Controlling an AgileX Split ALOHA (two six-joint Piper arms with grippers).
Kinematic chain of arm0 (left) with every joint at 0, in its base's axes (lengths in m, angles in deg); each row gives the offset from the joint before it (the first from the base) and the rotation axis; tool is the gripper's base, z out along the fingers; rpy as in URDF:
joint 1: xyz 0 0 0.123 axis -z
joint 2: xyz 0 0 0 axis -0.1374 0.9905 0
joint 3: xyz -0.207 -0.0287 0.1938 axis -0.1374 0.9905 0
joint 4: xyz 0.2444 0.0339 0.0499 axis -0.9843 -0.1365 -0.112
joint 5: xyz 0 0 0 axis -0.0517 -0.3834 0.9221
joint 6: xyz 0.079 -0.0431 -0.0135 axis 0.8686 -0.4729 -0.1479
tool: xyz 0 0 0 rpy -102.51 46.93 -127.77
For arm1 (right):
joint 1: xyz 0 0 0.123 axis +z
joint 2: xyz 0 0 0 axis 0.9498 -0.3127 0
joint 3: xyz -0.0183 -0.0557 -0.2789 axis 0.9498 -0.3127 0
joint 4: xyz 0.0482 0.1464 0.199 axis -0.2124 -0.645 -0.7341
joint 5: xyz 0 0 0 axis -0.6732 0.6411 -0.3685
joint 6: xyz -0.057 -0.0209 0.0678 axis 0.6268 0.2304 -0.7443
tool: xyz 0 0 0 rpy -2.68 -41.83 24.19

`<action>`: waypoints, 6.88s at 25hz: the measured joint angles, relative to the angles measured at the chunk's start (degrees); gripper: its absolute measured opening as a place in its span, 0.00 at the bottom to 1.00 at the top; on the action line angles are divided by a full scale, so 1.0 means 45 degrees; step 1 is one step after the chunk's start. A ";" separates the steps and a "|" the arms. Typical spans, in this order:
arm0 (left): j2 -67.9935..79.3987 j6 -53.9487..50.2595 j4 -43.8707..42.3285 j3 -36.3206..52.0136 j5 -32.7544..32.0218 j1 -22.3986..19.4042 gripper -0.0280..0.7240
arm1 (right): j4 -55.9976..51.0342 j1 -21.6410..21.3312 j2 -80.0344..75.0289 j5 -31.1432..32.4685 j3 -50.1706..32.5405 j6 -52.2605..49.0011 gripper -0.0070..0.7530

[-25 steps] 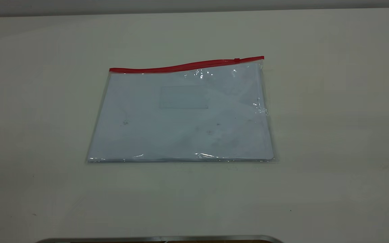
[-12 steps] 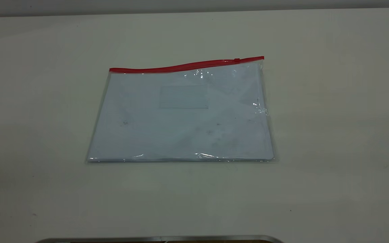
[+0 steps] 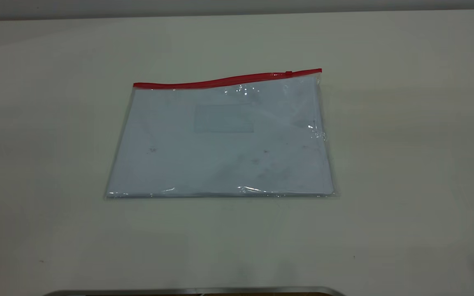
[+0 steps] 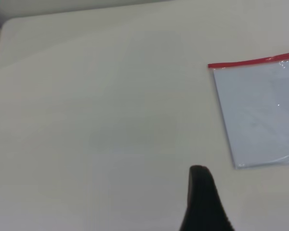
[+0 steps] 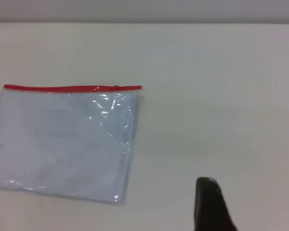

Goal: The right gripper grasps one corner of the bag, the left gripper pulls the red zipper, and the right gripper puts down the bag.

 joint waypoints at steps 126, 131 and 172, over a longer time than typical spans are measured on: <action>2.0873 0.5764 0.4005 -0.9700 0.5344 0.3231 0.77 | -1.2424 0.3008 -2.6389 0.5055 1.5625 1.4845 0.05; 2.2244 0.7858 0.5133 -1.1406 0.3904 0.3395 0.76 | -1.2454 0.3202 -2.6389 0.4899 1.5893 1.4845 0.05; 2.4974 1.8012 1.3870 -1.2493 0.1871 0.3406 0.59 | -1.1760 0.3134 -2.6389 0.4792 1.5893 1.4845 0.05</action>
